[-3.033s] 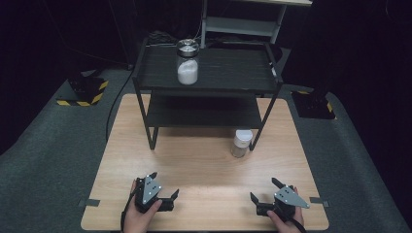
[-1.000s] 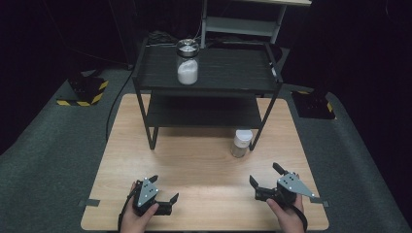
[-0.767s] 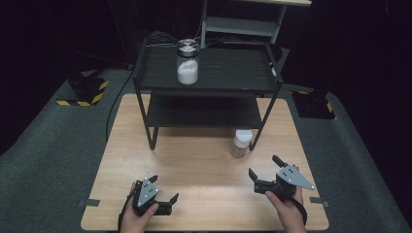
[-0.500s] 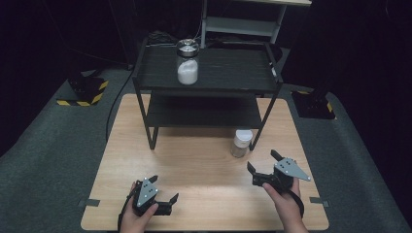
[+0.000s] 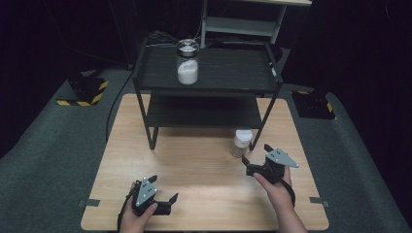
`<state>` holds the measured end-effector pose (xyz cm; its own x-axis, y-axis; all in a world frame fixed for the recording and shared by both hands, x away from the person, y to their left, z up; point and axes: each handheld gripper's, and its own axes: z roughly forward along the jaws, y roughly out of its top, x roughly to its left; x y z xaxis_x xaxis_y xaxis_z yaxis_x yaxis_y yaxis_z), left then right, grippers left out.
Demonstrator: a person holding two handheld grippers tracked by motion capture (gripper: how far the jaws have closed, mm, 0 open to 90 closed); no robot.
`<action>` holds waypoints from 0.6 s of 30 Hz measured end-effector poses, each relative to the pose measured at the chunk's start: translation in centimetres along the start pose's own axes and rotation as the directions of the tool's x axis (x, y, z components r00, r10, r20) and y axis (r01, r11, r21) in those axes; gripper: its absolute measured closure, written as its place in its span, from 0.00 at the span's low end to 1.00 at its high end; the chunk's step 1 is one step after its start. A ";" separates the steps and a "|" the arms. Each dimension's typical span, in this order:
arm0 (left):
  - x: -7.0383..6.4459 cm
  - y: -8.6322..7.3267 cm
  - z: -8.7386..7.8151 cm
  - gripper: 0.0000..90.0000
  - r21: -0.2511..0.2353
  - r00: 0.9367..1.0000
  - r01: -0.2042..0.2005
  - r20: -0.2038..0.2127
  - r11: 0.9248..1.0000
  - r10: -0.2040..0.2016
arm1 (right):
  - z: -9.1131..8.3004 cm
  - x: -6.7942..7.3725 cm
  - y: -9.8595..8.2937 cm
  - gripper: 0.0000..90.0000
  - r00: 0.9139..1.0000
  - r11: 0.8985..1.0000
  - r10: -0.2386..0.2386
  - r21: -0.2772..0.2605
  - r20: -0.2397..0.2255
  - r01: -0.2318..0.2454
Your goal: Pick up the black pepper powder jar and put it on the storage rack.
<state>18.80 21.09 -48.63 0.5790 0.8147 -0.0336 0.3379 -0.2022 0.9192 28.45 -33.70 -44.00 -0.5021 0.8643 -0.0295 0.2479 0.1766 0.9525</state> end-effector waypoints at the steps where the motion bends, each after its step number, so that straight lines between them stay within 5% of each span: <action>1: 0.0 0.0 0.0 0.00 0.001 1.000 0.000 0.001 1.000 0.000 | 0.4 0.0 0.0 0.00 1.000 1.000 -0.004 0.003 0.000 0.004; 18: 0.2 -0.1 -0.1 0.00 -0.005 1.000 0.012 0.012 1.000 -0.012 | 3.9 0.4 -0.4 0.04 1.000 1.000 -0.005 0.026 0.009 0.004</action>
<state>18.81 21.37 -48.72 0.5838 0.8104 -0.0494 0.3415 -0.1899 0.9205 31.36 -31.55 -45.63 -0.4957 0.8677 -0.0368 0.2674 0.1928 0.9441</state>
